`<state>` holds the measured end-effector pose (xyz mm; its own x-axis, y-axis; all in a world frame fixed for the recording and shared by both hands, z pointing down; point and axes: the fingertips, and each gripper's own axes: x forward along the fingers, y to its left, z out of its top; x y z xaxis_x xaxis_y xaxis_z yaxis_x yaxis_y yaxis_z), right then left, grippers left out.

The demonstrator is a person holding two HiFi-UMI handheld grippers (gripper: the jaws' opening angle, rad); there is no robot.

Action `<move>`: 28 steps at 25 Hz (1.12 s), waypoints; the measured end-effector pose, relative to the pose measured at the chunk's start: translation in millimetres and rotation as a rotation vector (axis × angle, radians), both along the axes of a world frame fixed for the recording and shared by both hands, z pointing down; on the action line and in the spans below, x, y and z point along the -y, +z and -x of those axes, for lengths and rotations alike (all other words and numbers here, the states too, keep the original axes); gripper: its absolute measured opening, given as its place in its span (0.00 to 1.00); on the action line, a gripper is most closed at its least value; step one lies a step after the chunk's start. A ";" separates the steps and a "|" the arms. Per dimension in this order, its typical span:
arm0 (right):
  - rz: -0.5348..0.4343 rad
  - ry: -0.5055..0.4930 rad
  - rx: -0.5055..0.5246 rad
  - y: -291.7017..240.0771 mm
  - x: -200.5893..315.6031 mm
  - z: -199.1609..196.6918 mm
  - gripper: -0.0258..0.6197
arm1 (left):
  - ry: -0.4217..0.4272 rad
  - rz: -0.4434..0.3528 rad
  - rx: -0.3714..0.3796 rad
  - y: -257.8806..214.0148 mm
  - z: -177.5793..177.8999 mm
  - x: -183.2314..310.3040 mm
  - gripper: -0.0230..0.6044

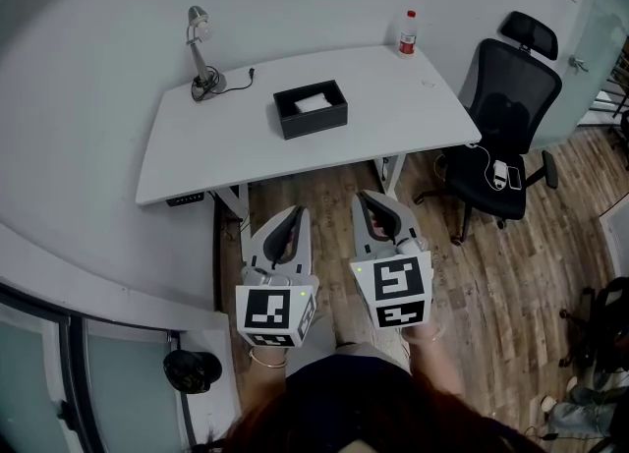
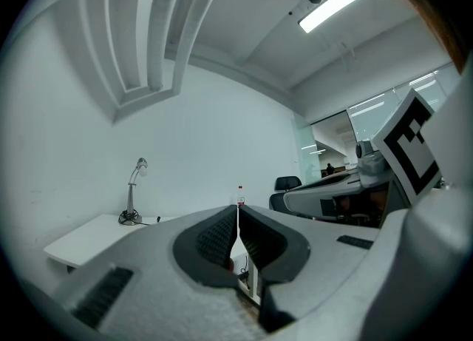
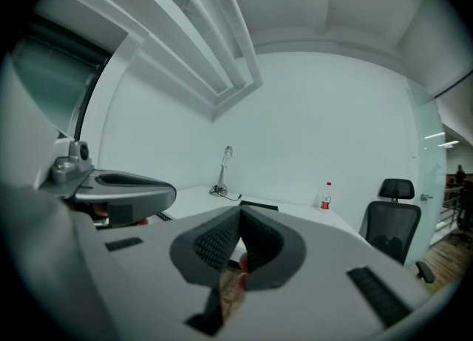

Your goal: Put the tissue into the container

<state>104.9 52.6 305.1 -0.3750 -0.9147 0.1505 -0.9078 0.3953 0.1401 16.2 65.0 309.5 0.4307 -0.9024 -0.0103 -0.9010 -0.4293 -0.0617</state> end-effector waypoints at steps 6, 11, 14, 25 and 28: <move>-0.021 -0.013 0.004 -0.9 -17.6 -6.8 0.07 | -0.007 0.003 0.007 0.1 -5.9 -16.8 0.08; -0.030 -0.020 0.010 0.7 -30.0 -11.7 0.07 | -0.012 0.008 0.017 1.3 -9.7 -27.0 0.08; -0.029 -0.022 0.015 1.9 -36.4 -16.4 0.07 | -0.012 0.010 0.020 0.7 -13.6 -31.9 0.08; -0.085 -0.026 -0.003 2.7 -59.5 -32.1 0.07 | -0.012 0.022 0.016 4.1 -25.2 -50.7 0.08; -0.097 -0.019 -0.012 3.2 -60.1 -36.2 0.07 | -0.011 0.025 0.020 4.3 -27.3 -51.3 0.08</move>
